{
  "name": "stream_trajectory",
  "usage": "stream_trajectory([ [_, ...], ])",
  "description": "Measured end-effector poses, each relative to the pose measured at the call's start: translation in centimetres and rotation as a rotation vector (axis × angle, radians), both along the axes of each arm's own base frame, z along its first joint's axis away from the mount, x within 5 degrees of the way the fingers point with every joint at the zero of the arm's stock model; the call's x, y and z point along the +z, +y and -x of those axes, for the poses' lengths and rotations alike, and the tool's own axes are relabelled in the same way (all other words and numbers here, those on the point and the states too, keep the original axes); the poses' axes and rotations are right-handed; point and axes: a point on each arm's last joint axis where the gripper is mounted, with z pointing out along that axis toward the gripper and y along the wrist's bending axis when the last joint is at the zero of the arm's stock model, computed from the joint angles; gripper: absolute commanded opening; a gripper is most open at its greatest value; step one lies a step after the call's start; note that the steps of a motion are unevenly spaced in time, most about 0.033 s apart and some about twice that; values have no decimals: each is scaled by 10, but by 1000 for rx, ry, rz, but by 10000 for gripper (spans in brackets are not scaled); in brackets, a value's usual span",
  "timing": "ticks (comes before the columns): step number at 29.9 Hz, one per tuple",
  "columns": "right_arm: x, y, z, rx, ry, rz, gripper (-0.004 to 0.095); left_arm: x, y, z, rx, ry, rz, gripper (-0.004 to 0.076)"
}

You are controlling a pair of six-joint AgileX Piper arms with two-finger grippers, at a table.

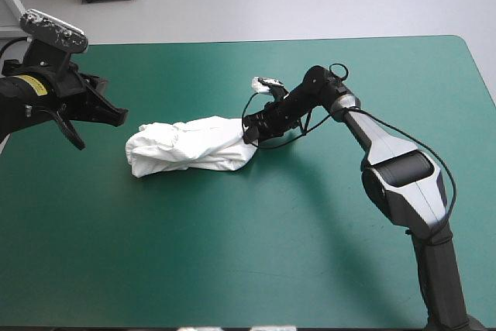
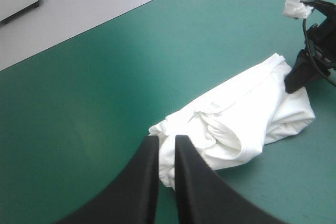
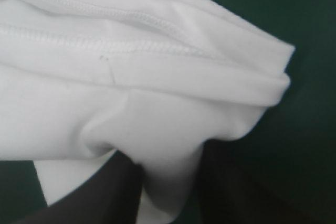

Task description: Fold the cloth

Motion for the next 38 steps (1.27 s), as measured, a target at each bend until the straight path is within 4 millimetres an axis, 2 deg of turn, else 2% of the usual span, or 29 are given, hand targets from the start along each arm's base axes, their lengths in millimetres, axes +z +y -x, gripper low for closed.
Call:
stream_trajectory([
  [1,-2,0,0,10,-6,3,-14,0,0,0,0,0,0,85],
  [10,0,-3,-2,61,-75,98,-9,2,1,4,1,-10,9,85],
  [15,14,-21,-2,70,-121,236,-9,6,2,11,-2,-27,23,85],
  [19,29,-54,-7,10,-141,307,-9,6,0,12,-15,-27,29,85],
  [25,60,-121,-2,-114,-164,398,-9,6,-11,15,-71,-25,31,85],
  [30,74,-178,23,-210,-123,468,-10,6,-18,18,-108,-25,30,85],
  [38,86,-261,84,-368,-48,591,-13,6,-25,20,-144,-24,31,85],
])
